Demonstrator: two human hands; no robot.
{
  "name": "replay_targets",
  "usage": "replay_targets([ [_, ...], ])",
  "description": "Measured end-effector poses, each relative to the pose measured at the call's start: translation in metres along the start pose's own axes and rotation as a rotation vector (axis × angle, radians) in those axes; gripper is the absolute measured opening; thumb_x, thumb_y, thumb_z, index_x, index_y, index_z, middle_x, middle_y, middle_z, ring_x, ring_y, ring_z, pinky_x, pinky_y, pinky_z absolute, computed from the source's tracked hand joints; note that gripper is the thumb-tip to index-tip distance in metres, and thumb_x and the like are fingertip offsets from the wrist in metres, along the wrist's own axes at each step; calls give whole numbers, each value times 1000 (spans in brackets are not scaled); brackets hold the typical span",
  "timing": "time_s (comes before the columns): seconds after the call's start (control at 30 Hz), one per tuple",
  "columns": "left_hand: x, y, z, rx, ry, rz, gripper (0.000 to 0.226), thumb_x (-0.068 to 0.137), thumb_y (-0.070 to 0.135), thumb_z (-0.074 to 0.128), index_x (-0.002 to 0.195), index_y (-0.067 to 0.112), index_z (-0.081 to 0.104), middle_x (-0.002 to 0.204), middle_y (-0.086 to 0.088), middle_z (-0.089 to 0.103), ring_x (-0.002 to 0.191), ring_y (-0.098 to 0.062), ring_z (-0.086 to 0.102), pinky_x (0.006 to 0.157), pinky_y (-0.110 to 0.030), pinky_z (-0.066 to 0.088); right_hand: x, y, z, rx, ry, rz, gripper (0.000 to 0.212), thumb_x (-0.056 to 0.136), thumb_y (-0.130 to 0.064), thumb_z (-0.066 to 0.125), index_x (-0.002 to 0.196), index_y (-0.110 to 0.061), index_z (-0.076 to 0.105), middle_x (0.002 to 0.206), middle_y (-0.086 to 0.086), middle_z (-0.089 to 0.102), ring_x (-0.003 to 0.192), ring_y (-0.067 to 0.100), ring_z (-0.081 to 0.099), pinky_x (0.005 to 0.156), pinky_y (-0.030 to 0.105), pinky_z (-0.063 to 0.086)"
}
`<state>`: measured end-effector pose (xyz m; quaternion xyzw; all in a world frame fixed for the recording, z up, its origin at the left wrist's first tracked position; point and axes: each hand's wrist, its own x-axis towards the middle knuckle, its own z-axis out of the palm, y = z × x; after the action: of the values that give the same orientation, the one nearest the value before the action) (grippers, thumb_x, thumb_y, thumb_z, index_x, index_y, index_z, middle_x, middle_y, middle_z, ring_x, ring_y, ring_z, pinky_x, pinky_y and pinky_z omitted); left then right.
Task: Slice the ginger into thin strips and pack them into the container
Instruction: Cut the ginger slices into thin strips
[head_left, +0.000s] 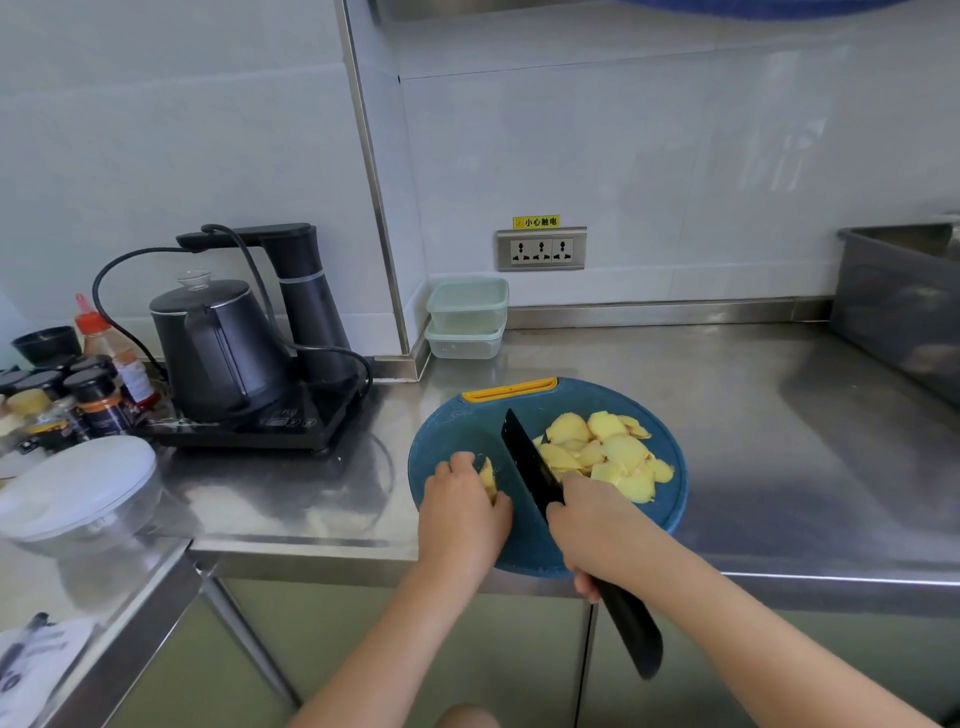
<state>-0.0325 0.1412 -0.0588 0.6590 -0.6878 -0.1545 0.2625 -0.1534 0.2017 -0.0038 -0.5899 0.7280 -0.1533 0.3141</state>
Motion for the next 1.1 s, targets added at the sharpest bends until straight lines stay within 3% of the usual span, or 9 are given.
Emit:
replay_targets([
  [0.23,1,-11,-5,-46,-19,83,51,86,24,62,132,17,43,121,0,56,109,-17,52,90,-25,41,11,9,1,58,17,-15,33,96,-14,35,120,2,49,64,7,53,48,16,54,44,27,48],
  [0.33,2,-13,-11,-84,-60,70,62,83,30,71,136,17,41,116,4,57,105,-15,54,87,-23,41,12,9,1,72,1,-18,33,96,-14,35,121,2,49,64,6,53,47,15,53,42,25,46],
  [0.4,4,-14,-16,-170,-115,28,69,79,27,76,138,17,41,107,8,55,93,-10,55,80,-18,41,12,8,3,80,-4,-16,33,96,-14,35,121,2,50,64,6,52,47,15,53,42,25,46],
  [0.5,5,-15,-21,-292,-192,-22,74,75,20,80,139,13,43,102,8,55,78,1,55,64,-9,40,8,5,6,44,-14,-46,24,97,-17,35,110,-4,51,64,6,53,46,15,53,41,25,46],
  [0.63,-2,-11,-22,-415,-240,-23,70,73,21,81,134,12,48,102,7,59,79,-1,61,67,-11,45,5,0,7,-34,-18,-87,10,97,-17,34,97,-10,41,65,5,52,46,14,51,40,23,43],
  [0.77,-9,-16,-20,-569,-193,-27,48,74,8,79,116,17,58,97,7,65,81,-7,67,72,-17,51,10,2,4,-155,-19,-148,15,98,-17,33,106,-11,44,68,2,50,48,12,48,40,21,39],
  [0.87,-15,-20,-13,-574,-111,44,30,75,2,76,95,21,64,88,9,68,72,0,66,68,-14,51,15,3,-1,-212,-46,-181,11,99,-18,33,101,-12,42,66,3,51,44,12,49,41,22,43],
  [0.97,-17,-20,-5,-487,-44,128,26,77,6,76,96,19,66,90,13,65,72,1,63,67,-10,47,23,7,-8,-149,-116,-183,10,101,-19,34,100,-17,44,66,10,53,35,14,47,34,23,42],
  [1.1,-17,-24,2,-384,50,299,35,77,6,75,108,20,65,105,15,52,84,0,59,71,-9,47,27,12,-13,-163,-120,-222,12,100,-20,35,93,-22,43,73,12,55,37,17,48,35,25,40],
])
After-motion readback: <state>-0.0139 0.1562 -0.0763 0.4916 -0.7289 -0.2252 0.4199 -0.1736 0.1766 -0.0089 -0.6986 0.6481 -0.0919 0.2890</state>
